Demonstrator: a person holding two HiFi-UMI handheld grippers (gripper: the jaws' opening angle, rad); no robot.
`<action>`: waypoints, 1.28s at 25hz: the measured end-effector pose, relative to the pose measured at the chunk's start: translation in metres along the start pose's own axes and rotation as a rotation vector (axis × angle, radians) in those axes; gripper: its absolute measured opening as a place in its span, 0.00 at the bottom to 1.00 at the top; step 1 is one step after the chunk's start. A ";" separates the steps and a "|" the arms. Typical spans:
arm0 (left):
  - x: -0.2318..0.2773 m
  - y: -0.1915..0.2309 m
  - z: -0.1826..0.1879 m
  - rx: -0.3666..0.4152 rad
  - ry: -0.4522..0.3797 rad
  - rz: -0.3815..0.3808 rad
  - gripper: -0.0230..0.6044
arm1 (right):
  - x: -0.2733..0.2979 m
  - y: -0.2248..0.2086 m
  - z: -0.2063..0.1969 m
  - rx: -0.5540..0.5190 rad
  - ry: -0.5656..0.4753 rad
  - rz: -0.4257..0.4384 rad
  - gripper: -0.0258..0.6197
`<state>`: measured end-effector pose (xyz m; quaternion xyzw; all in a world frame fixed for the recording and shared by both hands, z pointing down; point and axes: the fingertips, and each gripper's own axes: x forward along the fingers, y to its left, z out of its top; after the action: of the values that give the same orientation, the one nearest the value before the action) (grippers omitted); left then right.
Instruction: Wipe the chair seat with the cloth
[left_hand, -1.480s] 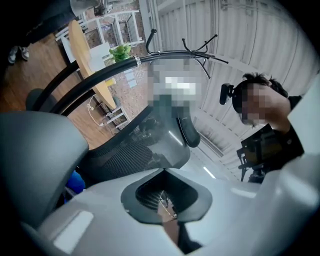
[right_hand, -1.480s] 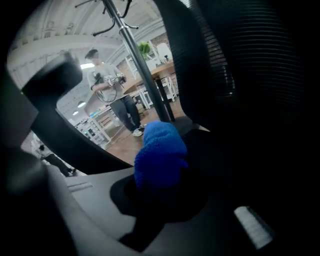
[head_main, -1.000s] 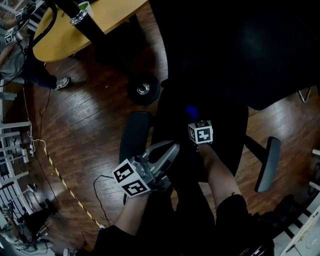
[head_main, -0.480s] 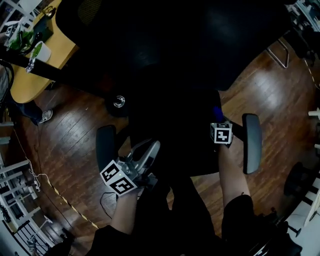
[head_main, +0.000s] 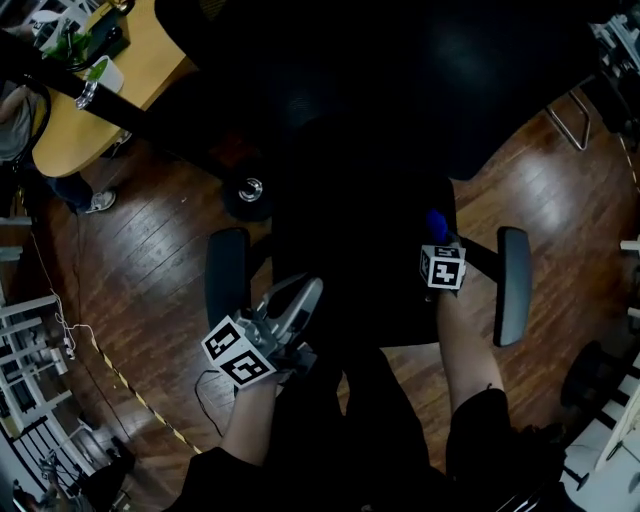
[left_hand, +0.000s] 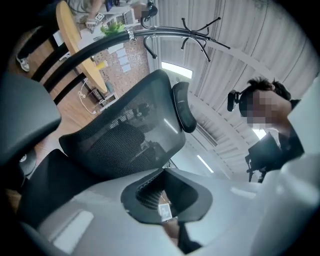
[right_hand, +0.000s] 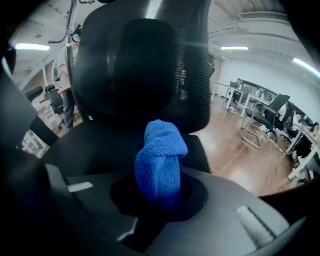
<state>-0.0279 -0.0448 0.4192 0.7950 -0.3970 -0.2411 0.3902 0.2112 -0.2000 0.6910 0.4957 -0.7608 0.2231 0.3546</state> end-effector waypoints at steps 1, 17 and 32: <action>-0.002 -0.001 0.001 0.001 -0.018 0.007 0.02 | 0.004 0.023 0.002 -0.009 -0.006 0.054 0.10; -0.081 0.003 0.021 0.033 -0.149 0.119 0.02 | 0.005 0.366 -0.011 -0.155 0.035 0.638 0.10; 0.005 -0.023 -0.028 -0.009 0.030 -0.028 0.02 | -0.003 0.076 -0.051 0.026 0.042 0.184 0.10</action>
<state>0.0049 -0.0283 0.4164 0.8021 -0.3789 -0.2365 0.3964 0.1589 -0.1319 0.7224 0.4236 -0.7924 0.2748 0.3421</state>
